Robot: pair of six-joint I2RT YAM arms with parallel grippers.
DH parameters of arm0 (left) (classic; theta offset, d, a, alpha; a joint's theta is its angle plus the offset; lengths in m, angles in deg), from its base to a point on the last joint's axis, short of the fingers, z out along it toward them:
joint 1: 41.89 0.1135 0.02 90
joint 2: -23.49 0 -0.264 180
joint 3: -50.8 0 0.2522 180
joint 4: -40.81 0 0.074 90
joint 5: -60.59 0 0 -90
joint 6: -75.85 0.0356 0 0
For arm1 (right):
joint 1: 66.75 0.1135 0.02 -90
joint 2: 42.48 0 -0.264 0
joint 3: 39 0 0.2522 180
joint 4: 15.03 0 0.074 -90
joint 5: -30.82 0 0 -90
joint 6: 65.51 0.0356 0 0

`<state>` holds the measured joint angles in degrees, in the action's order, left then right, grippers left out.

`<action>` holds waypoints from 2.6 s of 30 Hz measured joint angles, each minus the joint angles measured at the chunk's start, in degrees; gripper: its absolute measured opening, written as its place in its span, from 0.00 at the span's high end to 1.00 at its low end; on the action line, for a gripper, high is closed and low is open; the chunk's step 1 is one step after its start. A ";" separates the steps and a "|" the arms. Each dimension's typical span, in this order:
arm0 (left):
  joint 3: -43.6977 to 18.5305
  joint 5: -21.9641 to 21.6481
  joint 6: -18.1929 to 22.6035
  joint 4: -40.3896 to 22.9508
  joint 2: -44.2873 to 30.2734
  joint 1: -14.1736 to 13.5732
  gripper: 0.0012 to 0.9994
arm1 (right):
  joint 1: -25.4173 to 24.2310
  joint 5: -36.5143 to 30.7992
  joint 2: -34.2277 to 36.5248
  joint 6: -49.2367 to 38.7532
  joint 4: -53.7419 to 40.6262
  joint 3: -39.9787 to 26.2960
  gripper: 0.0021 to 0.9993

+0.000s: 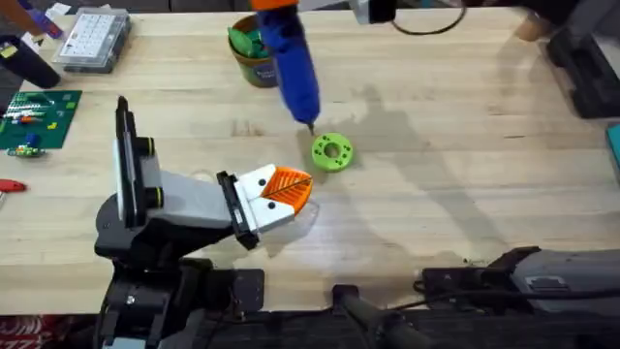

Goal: Pick up the gripper from the table and insert it into the empty holder that is missing its gripper. Then pick up a screw, insert it into the mounting hole, and use the screwdriver to tighten it. Finally, clean up the table by picking up the vegetable and placing it into the bucket.

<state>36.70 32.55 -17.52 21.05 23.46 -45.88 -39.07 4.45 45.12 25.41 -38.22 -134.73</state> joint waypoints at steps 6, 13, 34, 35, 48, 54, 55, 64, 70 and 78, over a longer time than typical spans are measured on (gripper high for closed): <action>0.00 0.02 0.60 0.00 0.00 0.00 1.00 | -4.39 -12.56 0.00 -15.33 -25.84 -7.85 0.98; 0.00 0.00 1.29 0.00 0.00 0.00 1.00 | -7.12 -30.06 0.00 -33.00 -44.04 -10.54 0.98; 0.00 -0.24 2.45 0.07 0.00 0.00 1.00 | -9.44 -66.22 15.61 -63.51 -39.71 5.03 0.98; 0.00 -0.26 2.52 0.07 0.00 0.00 1.00 | -9.63 -66.67 16.48 -63.63 -38.97 5.70 0.98; 0.00 -0.28 2.97 0.07 0.00 0.00 1.00 | -10.71 -68.59 19.47 -64.43 -37.05 6.42 0.96; 0.00 -0.39 3.45 0.11 0.00 0.00 0.78 | -10.71 -68.98 19.47 -64.43 -37.07 6.42 0.26; 0.00 -0.45 3.37 0.11 0.00 0.00 0.63 | -10.71 -69.00 19.47 -64.43 -37.03 6.42 0.11; 0.00 -0.48 3.39 0.13 0.00 0.00 0.01 | -10.58 -69.44 17.70 -53.41 -37.29 6.42 0.00; 0.00 -0.48 3.39 0.13 0.00 0.00 0.01 | -10.47 -69.42 9.07 -39.98 -37.19 6.38 0.00; 0.00 -0.48 3.39 0.13 0.00 0.00 0.01 | -10.44 -68.69 -1.86 -34.20 -37.57 6.36 0.00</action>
<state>36.70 32.07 -14.14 21.18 23.46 -45.88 -49.52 -64.23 43.25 -8.80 -75.79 -128.38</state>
